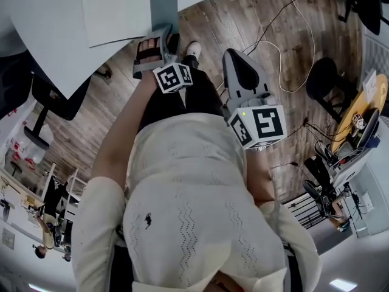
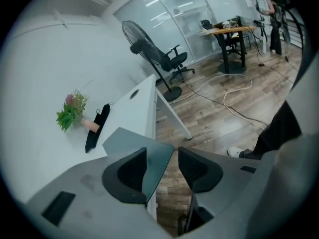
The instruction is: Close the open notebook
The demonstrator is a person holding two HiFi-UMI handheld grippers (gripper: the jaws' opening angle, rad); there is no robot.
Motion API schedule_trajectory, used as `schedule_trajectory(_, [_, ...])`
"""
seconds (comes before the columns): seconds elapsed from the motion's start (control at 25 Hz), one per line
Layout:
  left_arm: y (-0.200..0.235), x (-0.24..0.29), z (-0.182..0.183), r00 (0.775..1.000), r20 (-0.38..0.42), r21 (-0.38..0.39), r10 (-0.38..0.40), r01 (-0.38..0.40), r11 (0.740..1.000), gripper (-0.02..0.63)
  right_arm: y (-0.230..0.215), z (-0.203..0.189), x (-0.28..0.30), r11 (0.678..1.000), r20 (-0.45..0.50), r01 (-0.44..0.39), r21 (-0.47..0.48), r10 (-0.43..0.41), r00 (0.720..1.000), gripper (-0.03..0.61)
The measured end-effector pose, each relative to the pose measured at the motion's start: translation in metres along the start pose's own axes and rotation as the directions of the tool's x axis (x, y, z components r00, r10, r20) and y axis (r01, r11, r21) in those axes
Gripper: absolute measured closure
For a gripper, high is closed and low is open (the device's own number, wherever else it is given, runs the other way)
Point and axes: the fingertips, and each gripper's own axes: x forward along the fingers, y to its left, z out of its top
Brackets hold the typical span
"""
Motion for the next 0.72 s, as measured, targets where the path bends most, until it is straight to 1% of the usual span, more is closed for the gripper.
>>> schedule_trajectory(0.08, [0.001,0.003,-0.001,1.0,-0.02,0.026,0.015,-0.015,1.0,0.414,-0.003,-0.001,-0.002,1.0,-0.001,0.015,0.011,-0.015,1.0,0.577])
schedule_trajectory(0.16, [0.003,0.004,0.0,0.999,-0.027,0.011,0.029,-0.029,1.0,0.437,-0.006,-0.001,-0.004,0.999,0.001,0.028,0.019,-0.028,1.0,0.577])
schedule_trajectory(0.28, [0.004,0.004,0.0,0.999,-0.03,-0.042,0.026,-0.027,0.999,0.467,-0.01,0.001,-0.007,0.999,0.009,0.04,0.025,-0.04,0.999,0.577])
schedule_trajectory(0.4, [0.005,0.003,0.0,1.0,-0.027,-0.135,0.01,-0.013,0.991,0.522,-0.011,0.0,-0.007,0.999,0.016,0.038,0.023,-0.039,0.999,0.577])
schedule_trajectory(0.52, [0.008,0.002,0.001,1.0,-0.022,-0.252,-0.01,0.004,0.968,0.545,-0.012,0.0,-0.008,0.999,0.016,0.033,0.017,-0.033,0.999,0.577])
schedule_trajectory(0.72, [0.015,-0.001,0.001,0.999,0.011,-0.43,-0.04,0.041,0.902,0.58,-0.008,-0.001,-0.011,1.0,0.017,0.013,0.0,-0.012,1.0,0.577])
